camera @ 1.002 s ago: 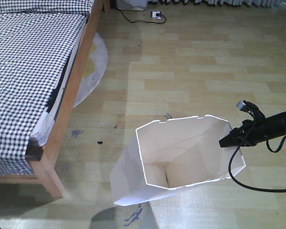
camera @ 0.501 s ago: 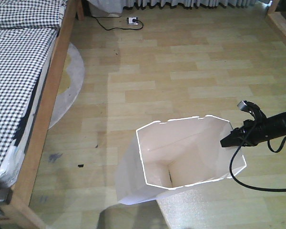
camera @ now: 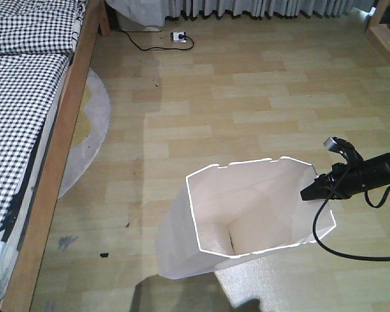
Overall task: Move trash bin to bedside with robot
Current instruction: 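Carry the bin in the right gripper along the bed toward the curtains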
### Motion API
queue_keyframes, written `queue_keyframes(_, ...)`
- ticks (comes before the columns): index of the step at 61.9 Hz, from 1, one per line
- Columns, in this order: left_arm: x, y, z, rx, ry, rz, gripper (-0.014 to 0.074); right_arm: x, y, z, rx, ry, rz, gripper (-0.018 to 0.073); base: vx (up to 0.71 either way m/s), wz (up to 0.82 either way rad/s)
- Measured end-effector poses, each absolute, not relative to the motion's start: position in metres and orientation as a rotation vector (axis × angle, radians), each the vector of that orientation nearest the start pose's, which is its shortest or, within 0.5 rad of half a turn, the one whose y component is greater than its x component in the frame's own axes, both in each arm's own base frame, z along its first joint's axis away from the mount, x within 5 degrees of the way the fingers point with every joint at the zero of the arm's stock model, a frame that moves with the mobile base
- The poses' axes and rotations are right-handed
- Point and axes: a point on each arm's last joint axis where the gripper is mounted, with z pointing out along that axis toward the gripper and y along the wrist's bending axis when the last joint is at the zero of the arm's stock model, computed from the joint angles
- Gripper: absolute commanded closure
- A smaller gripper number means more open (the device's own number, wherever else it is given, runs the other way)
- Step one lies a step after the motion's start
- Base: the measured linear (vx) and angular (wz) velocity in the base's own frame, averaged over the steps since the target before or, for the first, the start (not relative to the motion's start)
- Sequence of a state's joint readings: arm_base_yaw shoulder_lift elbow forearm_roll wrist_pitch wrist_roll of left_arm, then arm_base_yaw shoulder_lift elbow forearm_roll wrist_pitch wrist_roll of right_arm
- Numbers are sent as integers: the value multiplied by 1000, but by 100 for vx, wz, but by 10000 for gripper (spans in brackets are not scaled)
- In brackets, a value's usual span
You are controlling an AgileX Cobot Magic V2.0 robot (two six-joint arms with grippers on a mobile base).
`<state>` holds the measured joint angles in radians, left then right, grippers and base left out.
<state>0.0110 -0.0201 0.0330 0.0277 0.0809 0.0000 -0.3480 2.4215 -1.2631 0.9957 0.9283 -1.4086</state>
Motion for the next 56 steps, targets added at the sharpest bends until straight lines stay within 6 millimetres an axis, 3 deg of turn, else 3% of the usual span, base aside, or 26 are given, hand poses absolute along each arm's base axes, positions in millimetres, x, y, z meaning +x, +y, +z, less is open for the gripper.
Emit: queue_keyframes(56,56,1,196,11,1577,32,603,367,-67,4,-362,2695,1005,564,24,-1)
